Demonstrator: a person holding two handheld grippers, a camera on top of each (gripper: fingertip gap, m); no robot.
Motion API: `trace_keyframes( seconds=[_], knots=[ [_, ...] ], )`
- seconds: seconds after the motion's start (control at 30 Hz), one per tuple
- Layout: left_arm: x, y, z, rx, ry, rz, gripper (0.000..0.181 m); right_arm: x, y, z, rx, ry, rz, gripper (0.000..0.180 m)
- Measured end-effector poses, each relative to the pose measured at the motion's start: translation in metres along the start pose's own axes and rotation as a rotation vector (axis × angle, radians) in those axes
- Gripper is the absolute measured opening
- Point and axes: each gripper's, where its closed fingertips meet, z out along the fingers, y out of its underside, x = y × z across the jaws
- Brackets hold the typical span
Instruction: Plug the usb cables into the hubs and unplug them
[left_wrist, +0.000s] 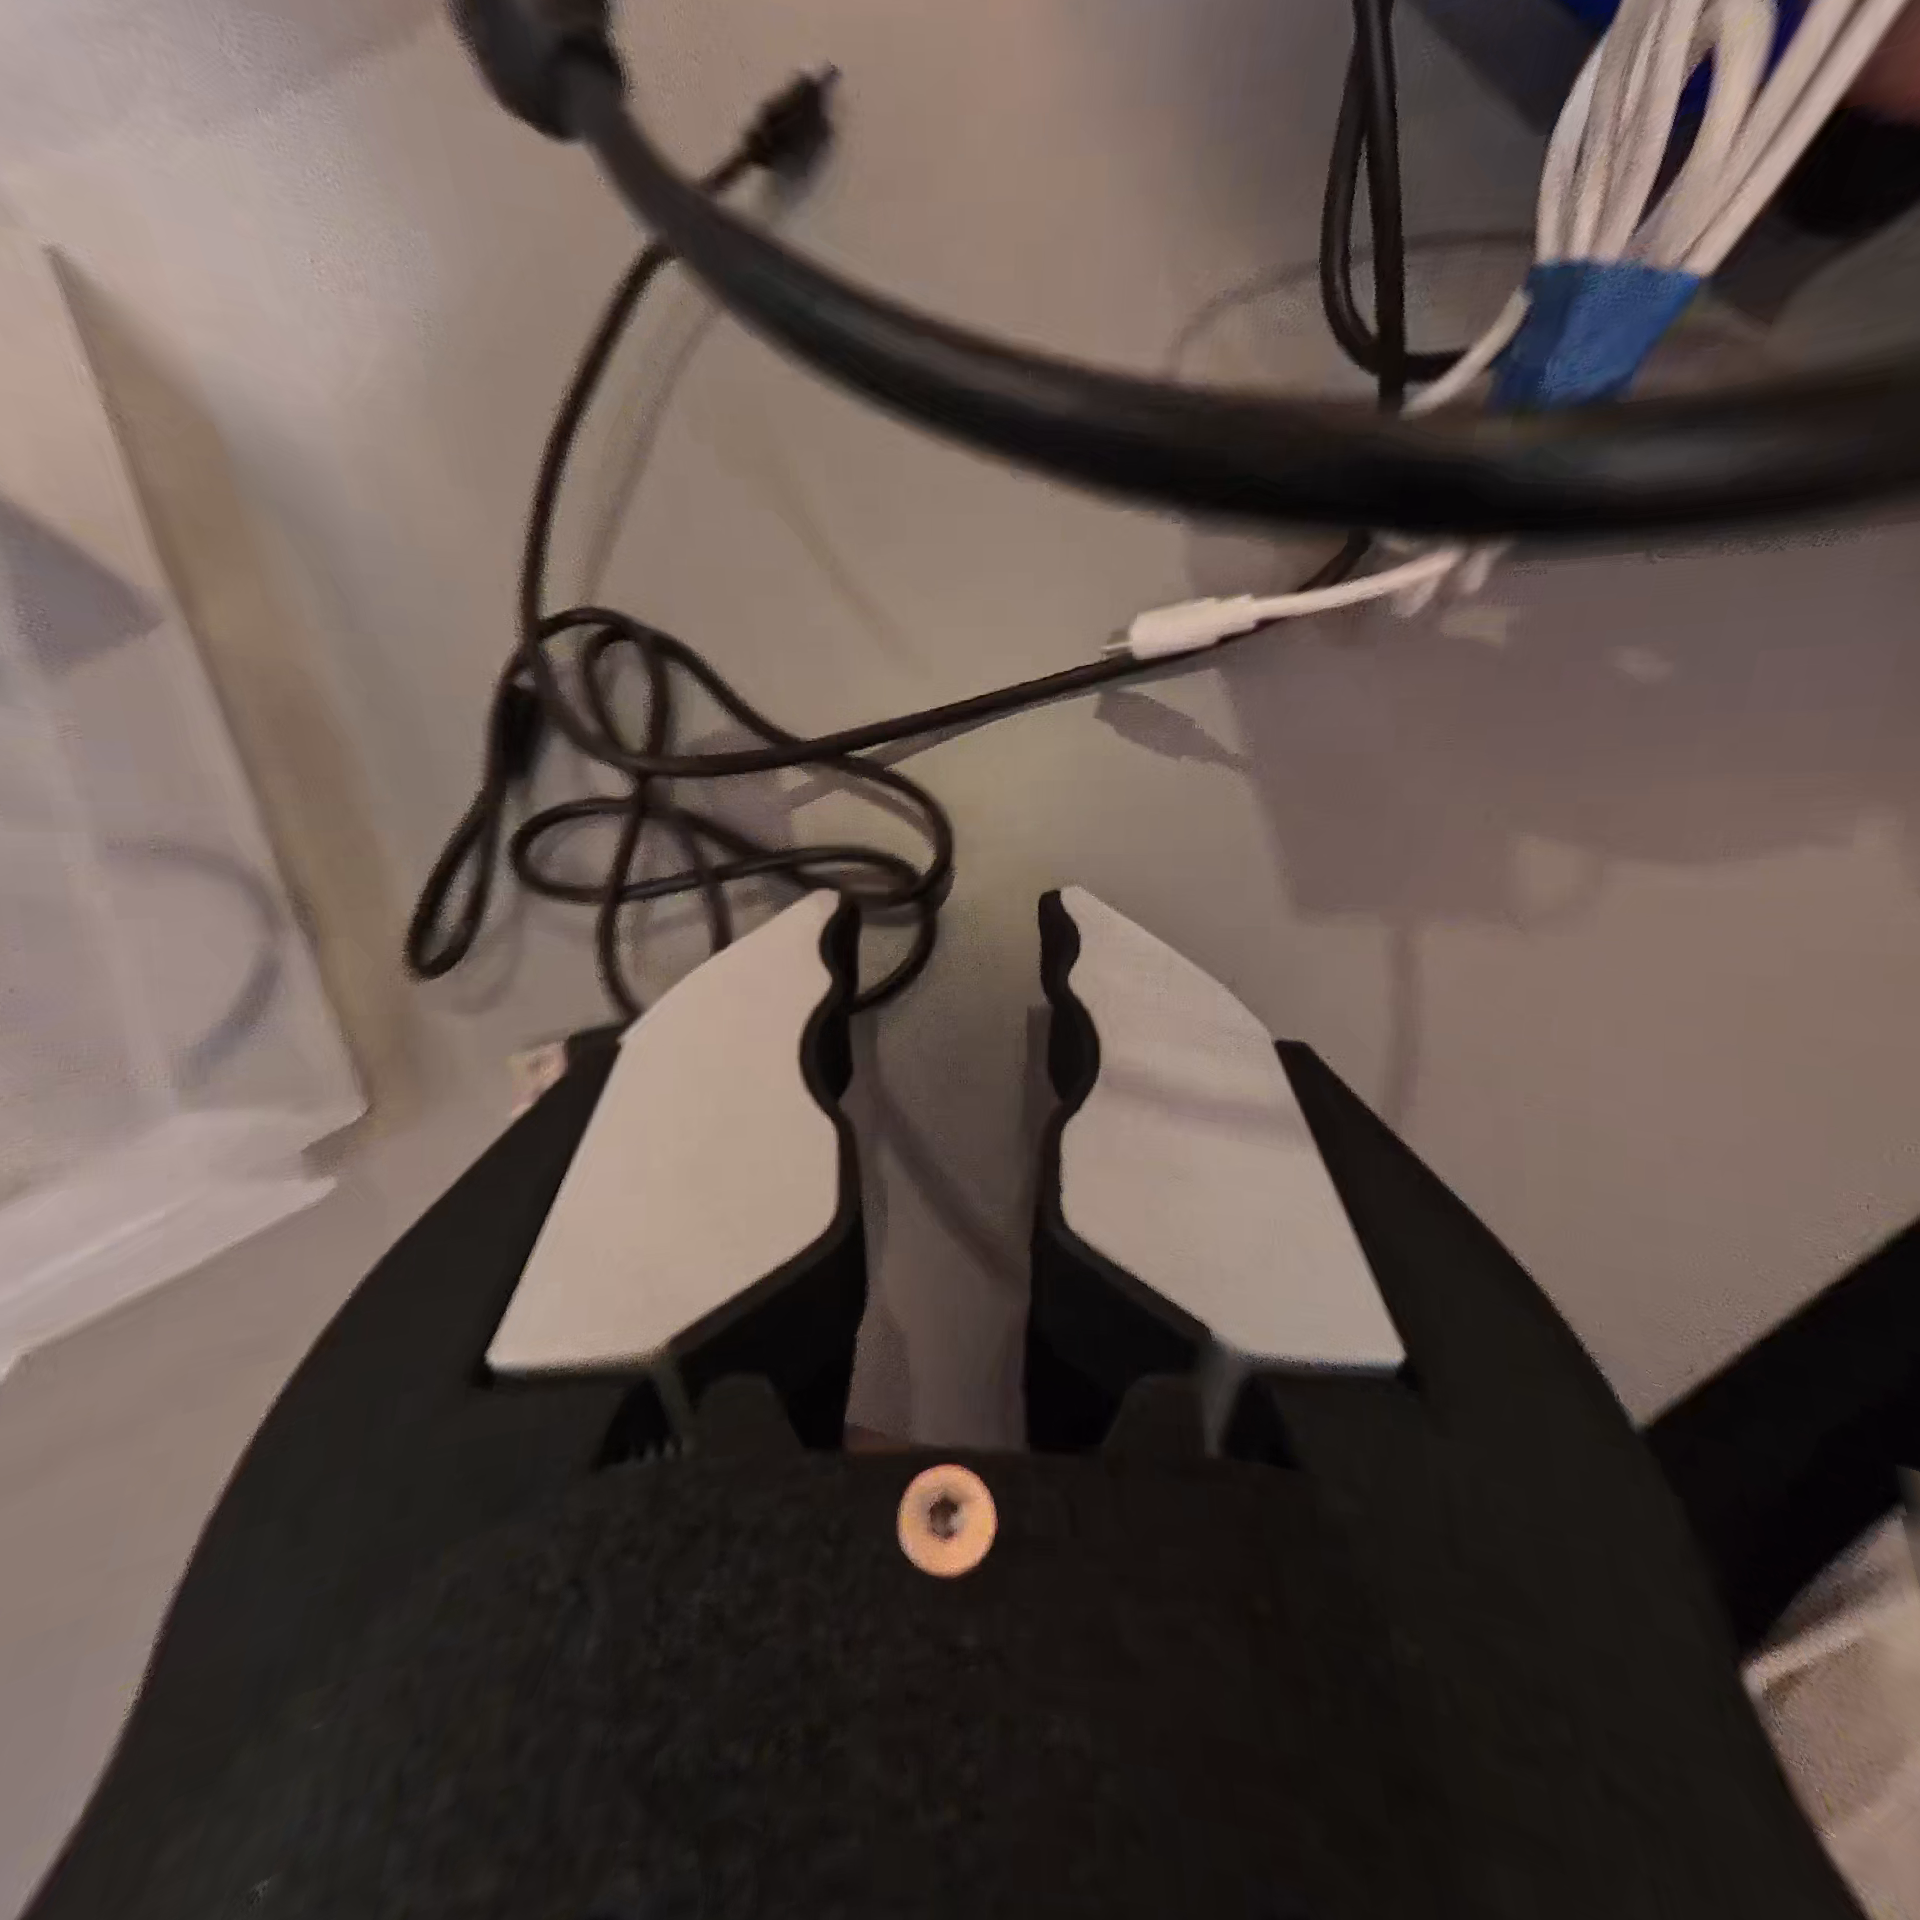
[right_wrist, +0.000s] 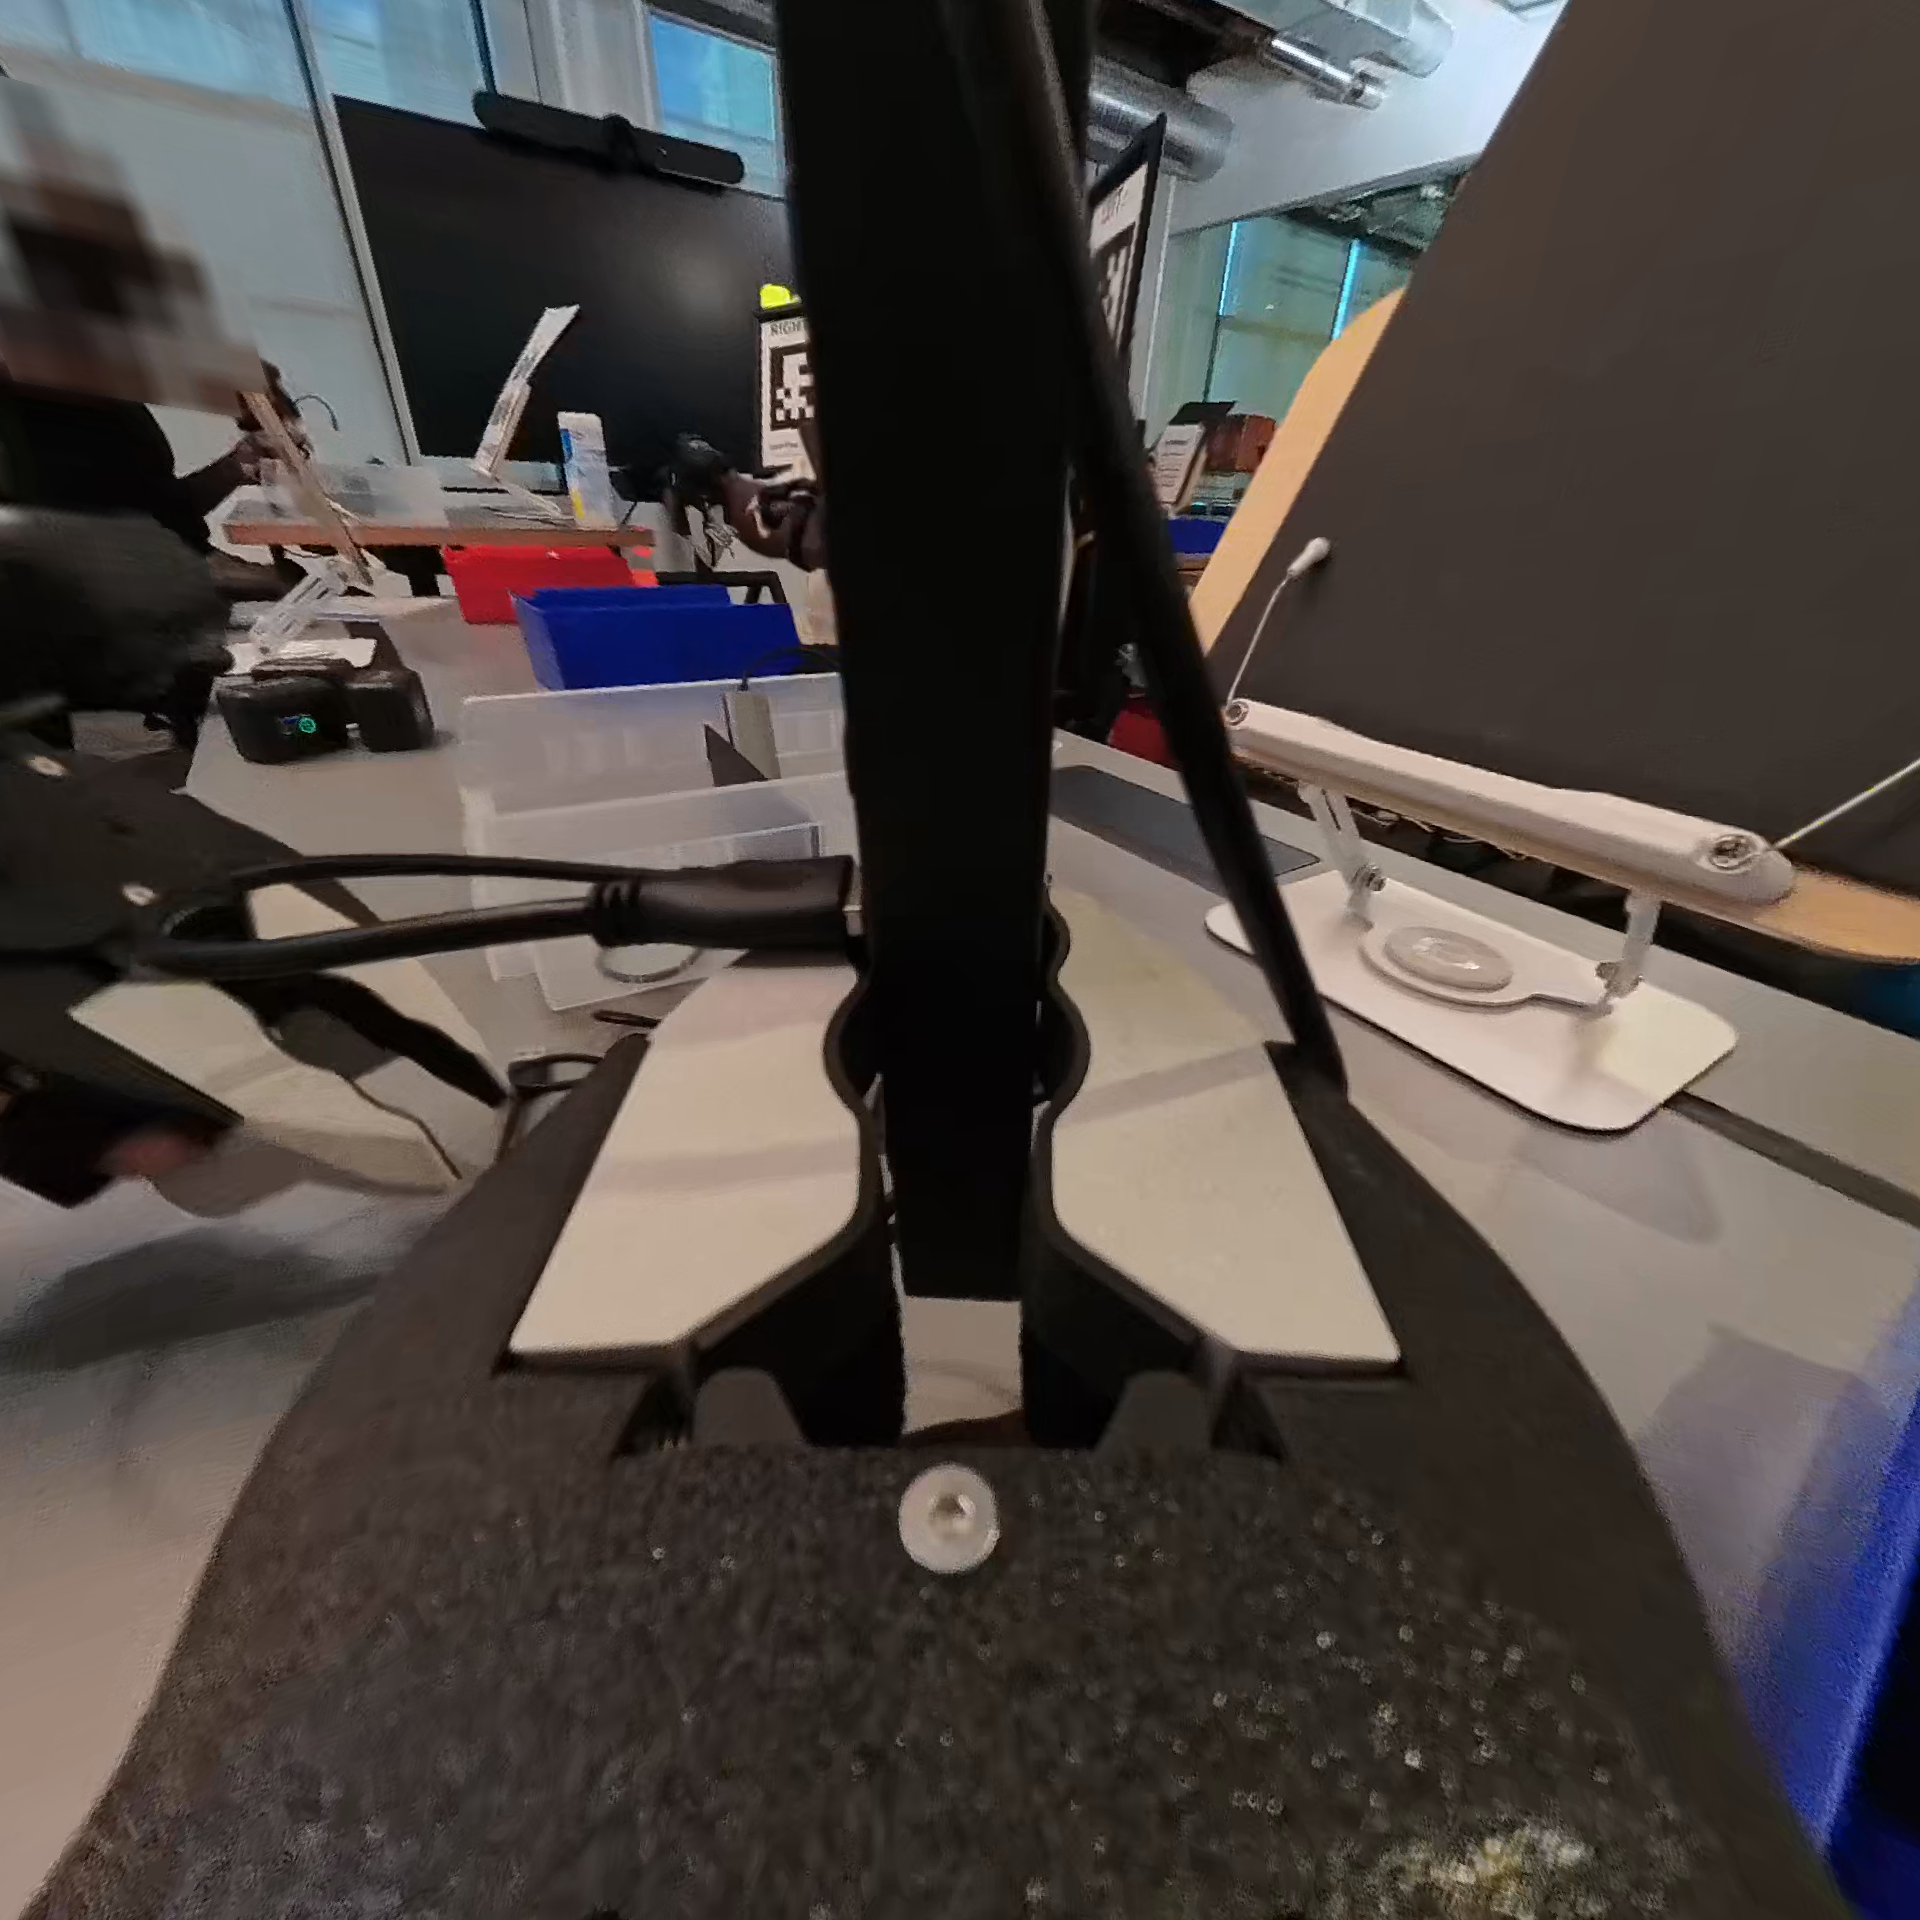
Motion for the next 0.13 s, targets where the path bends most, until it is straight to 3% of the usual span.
trace_keyframes(
  seconds=[0.13],
  knots=[
    [0.005,0.006,0.035,-0.081,-0.022,0.024,0.024,-0.003,0.003,0.000,0.003,-0.031,0.035,0.025]
  ],
)
